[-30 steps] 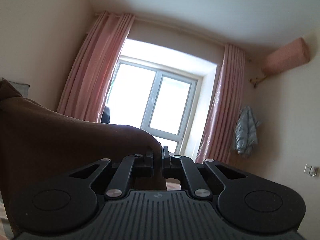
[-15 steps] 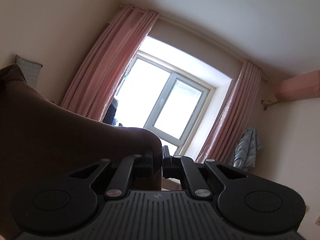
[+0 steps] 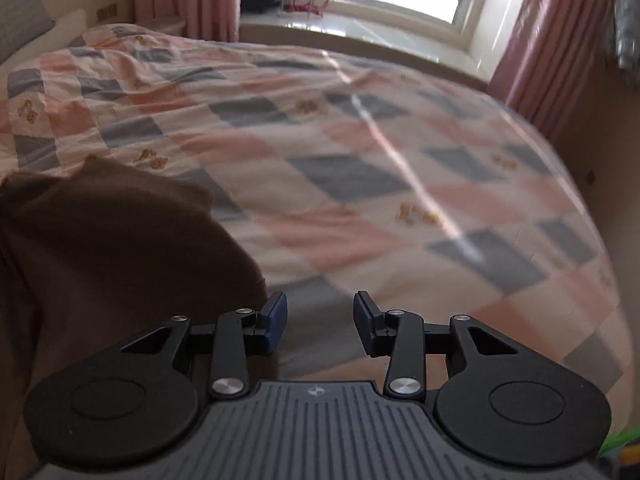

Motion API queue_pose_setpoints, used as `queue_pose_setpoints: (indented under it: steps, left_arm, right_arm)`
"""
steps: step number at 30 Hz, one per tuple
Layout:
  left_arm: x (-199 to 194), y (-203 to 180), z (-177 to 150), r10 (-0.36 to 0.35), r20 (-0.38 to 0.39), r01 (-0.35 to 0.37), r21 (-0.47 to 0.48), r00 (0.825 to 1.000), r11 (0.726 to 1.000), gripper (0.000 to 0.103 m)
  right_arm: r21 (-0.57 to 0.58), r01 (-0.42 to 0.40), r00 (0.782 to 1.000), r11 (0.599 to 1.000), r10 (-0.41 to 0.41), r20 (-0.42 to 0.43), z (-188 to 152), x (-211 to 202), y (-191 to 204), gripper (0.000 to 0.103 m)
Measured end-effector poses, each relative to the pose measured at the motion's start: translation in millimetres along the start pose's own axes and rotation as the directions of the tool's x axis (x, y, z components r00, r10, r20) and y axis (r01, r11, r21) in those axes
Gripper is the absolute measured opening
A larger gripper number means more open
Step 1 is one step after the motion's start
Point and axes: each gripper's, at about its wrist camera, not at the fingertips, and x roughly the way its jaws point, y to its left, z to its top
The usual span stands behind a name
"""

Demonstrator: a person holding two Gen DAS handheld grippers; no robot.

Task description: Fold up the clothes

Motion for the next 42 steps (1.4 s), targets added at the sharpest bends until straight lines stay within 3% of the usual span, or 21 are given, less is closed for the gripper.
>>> queue_pose_setpoints:
  steps: [2,5,8,12,15,17,18,19,20,21,24,28,30,32,33,34,35,36,38,40,42]
  left_arm:
    - [-5,11,-40,-0.026,-0.046,0.023,-0.08,0.999,0.997,0.047]
    - [-35,21,-113,-0.094,-0.121,0.063,-0.24,0.988,0.969,0.053]
    - [-77,25,-197,-0.194,-0.202,0.092,-0.427,0.96,0.899,0.059]
    - [-106,11,-285,-0.299,-0.254,0.094,-0.597,0.92,0.797,0.068]
    - [-96,-3,-317,-0.357,-0.266,0.113,-0.639,0.895,0.761,0.068]
    - [-79,-13,-325,-0.354,-0.299,0.107,-0.61,0.886,0.785,0.066]
    - [-73,-15,-325,-0.346,-0.309,0.106,-0.592,0.886,0.799,0.06]
    - [-70,-16,-323,-0.353,-0.307,0.122,-0.578,0.884,0.807,0.032]
    - [-70,-14,-317,-0.37,-0.301,0.15,-0.564,0.879,0.812,0.009]
    - [-74,-11,-310,-0.367,-0.303,0.165,-0.53,0.879,0.832,0.001]
    - [-109,14,-280,-0.271,-0.252,0.175,-0.346,0.929,0.922,0.001]
    - [-156,108,-239,-0.045,-0.151,0.013,-0.207,0.987,0.978,0.001]
    - [-168,157,-223,0.095,-0.12,-0.112,-0.142,0.988,0.983,0.002]
    - [-171,196,-212,0.196,-0.109,-0.207,-0.106,0.975,0.972,0.006]
    - [-167,210,-208,0.217,-0.115,-0.23,-0.106,0.969,0.967,0.011]
    - [-161,221,-207,0.237,-0.129,-0.252,-0.111,0.963,0.961,0.018]
    - [-153,226,-208,0.25,-0.152,-0.27,-0.123,0.956,0.955,0.022]
    - [-144,226,-212,0.251,-0.177,-0.277,-0.14,0.952,0.951,0.029]
    - [-134,220,-227,0.231,-0.229,-0.275,-0.181,0.946,0.944,0.039]
    - [-130,197,-245,0.16,-0.252,-0.218,-0.222,0.954,0.95,0.04]
    - [-127,159,-265,-0.004,-0.247,-0.069,-0.287,0.969,0.956,0.04]
  right_arm:
    - [0.089,-0.083,0.996,0.993,0.086,-0.026,-46,-13,-12,0.063]
    - [0.25,-0.172,0.969,0.953,0.21,-0.132,-124,-44,-31,0.064]
    - [0.443,-0.191,0.922,0.876,0.316,-0.226,-203,-74,-40,0.064]
    - [0.606,-0.138,0.895,0.783,0.361,-0.262,-268,-96,-43,0.07]
    - [0.673,-0.133,0.885,0.728,0.393,-0.25,-294,-87,-35,0.074]
    - [0.69,-0.13,0.875,0.712,0.409,-0.258,-303,-75,-24,0.074]
    - [0.683,-0.127,0.874,0.719,0.408,-0.266,-305,-70,-17,0.066]
    - [0.665,-0.109,0.876,0.738,0.388,-0.287,-304,-65,-12,0.055]
    - [0.646,-0.1,0.875,0.757,0.376,-0.306,-299,-64,-11,0.019]
    - [0.627,-0.1,0.871,0.773,0.372,-0.32,-294,-66,-11,0.001]
    - [0.502,-0.105,0.898,0.859,0.299,-0.322,-262,-96,-23,0.001]
    - [0.289,0.07,0.962,0.955,0.012,-0.274,-208,-163,-69,0.001]
    - [0.203,0.205,0.959,0.958,-0.155,-0.236,-185,-188,-94,0.001]
    - [0.132,0.327,0.932,0.936,-0.297,-0.208,-166,-196,-112,0.004]
    - [0.113,0.371,0.917,0.922,-0.344,-0.203,-160,-194,-119,0.03]
    - [0.111,0.405,0.901,0.908,-0.376,-0.216,-158,-187,-123,0.045]
    - [0.112,0.438,0.883,0.892,-0.404,-0.238,-158,-178,-125,0.073]
    - [0.118,0.453,0.874,0.884,-0.413,-0.257,-160,-169,-125,0.075]
    - [0.174,0.424,0.884,0.888,-0.365,-0.292,-178,-159,-116,0.072]
    - [0.29,0.324,0.928,0.9,-0.244,-0.281,-208,-161,-104,0.073]
    - [0.433,0.207,0.959,0.877,-0.096,-0.266,-241,-159,-88,0.073]
